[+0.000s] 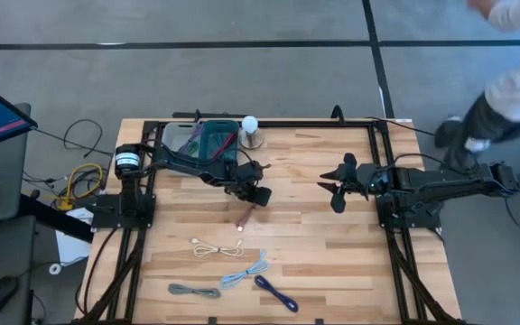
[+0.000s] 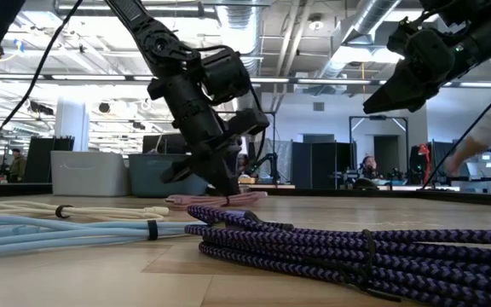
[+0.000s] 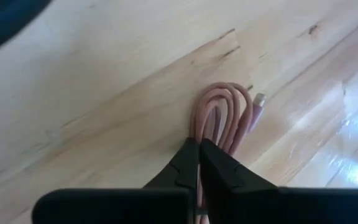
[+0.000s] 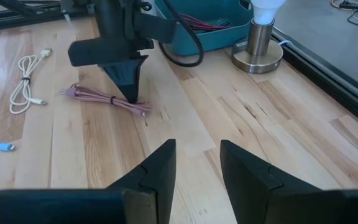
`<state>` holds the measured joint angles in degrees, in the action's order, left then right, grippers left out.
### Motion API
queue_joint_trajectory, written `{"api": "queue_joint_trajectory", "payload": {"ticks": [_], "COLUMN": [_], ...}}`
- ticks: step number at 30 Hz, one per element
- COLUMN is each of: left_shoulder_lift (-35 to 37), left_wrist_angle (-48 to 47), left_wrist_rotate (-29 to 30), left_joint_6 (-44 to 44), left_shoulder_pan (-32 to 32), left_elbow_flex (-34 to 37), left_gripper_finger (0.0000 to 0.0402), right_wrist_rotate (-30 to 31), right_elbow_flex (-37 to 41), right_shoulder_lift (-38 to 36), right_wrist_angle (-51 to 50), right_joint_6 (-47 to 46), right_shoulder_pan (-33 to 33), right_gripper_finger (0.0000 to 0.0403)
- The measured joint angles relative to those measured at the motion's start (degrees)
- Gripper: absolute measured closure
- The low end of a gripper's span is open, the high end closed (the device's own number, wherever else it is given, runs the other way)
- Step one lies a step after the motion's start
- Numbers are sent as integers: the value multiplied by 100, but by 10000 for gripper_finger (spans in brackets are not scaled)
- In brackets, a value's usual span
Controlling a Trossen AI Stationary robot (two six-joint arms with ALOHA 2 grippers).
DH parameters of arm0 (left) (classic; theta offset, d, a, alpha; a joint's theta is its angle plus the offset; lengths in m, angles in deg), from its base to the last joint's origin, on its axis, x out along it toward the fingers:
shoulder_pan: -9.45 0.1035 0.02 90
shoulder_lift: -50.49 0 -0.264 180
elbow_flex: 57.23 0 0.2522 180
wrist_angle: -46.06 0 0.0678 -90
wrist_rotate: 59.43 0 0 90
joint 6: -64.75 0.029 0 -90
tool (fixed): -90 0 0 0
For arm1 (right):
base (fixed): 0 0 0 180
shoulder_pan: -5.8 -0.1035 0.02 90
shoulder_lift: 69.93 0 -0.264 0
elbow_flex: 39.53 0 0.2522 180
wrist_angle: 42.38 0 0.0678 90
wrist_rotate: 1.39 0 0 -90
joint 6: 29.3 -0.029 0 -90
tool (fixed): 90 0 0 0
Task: Pick & Place USB Port
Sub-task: Put the pink charger cable into the gray bin
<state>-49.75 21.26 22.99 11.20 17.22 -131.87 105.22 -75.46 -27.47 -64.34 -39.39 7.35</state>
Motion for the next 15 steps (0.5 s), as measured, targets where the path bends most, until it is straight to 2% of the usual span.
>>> {"api": "queue_joint_trajectory", "payload": {"ticks": [9, 15], "left_shoulder_lift": [617, 1563], "left_wrist_angle": [51, -373], "left_wrist_rotate": [107, 777], "left_joint_6": [494, 1022], "left_shoulder_pan": [30, 103], "left_elbow_flex": [-11, -13], "left_gripper_finger": [397, 398], "right_wrist_rotate": [16, 16], "right_elbow_flex": [0, 0], "right_shoulder_lift": [0, -2], "right_wrist_angle": [-14, 0], "right_joint_6": [0, -2], "right_shoulder_pan": [3, 5], "right_gripper_finger": [285, 285]}}
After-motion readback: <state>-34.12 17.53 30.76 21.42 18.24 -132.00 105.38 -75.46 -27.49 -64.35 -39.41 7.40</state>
